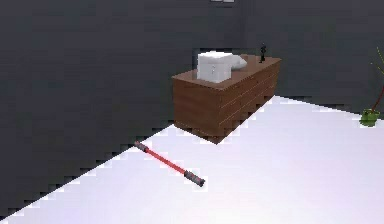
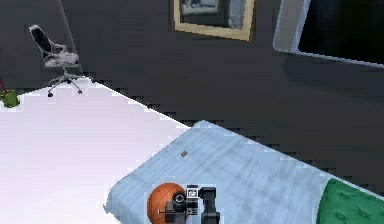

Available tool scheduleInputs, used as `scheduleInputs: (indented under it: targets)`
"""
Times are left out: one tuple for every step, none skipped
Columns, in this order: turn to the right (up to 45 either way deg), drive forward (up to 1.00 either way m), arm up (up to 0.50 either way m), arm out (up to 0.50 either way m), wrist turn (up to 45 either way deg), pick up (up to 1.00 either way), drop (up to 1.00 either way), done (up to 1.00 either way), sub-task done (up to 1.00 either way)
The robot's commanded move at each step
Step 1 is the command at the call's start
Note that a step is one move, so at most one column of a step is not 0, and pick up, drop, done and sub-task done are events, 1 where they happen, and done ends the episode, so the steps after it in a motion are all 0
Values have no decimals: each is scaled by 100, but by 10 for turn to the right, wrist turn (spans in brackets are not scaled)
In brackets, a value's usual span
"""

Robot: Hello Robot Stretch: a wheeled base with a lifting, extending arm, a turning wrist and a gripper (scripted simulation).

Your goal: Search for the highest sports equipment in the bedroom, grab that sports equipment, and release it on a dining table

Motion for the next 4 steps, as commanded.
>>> scheduleInputs:
  targets:
    - [0,0,0,0,450,0,0,0,0]
    - [0,0,0,0,450,0,0,0,0]
    - [0,0,0,0,450,0,0,0,0]
    - [0,0,0,0,210,0,0,0,0]
